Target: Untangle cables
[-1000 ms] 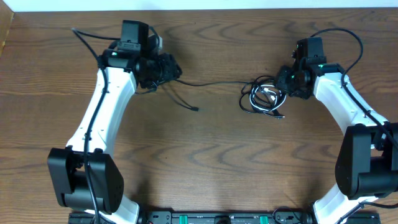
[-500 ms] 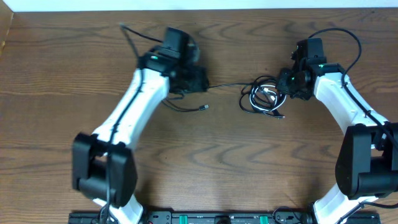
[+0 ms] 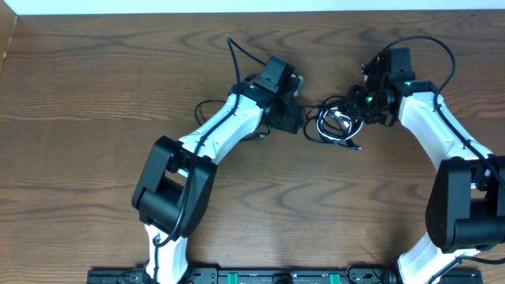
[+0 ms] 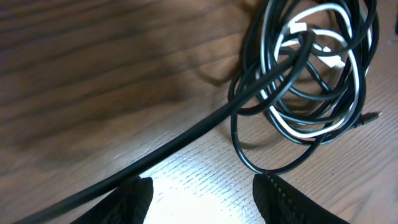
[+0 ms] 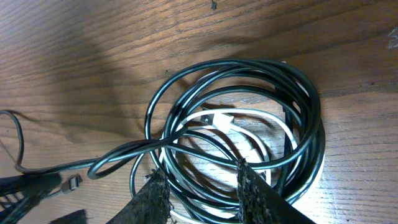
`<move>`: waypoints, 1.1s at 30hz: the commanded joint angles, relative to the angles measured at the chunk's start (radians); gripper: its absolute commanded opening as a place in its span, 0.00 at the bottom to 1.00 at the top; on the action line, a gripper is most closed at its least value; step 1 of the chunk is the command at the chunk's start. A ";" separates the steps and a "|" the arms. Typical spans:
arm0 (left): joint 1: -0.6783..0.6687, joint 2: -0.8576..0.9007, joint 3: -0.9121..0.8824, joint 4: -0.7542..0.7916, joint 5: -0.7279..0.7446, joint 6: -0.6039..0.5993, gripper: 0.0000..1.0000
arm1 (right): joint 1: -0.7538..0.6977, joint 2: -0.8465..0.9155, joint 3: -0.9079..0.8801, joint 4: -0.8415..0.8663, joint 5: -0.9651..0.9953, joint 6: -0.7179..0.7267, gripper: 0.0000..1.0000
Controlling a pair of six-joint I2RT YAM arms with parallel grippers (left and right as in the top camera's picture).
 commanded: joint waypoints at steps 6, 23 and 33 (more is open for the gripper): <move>-0.027 0.037 0.002 0.089 -0.010 0.063 0.58 | -0.008 0.000 0.000 0.014 -0.015 -0.050 0.35; -0.080 0.069 0.002 0.151 -0.051 0.056 0.51 | -0.008 0.003 -0.059 0.108 0.000 0.026 0.33; -0.081 0.081 -0.002 0.208 -0.063 0.056 0.51 | -0.008 0.004 -0.108 0.217 -0.026 0.026 0.33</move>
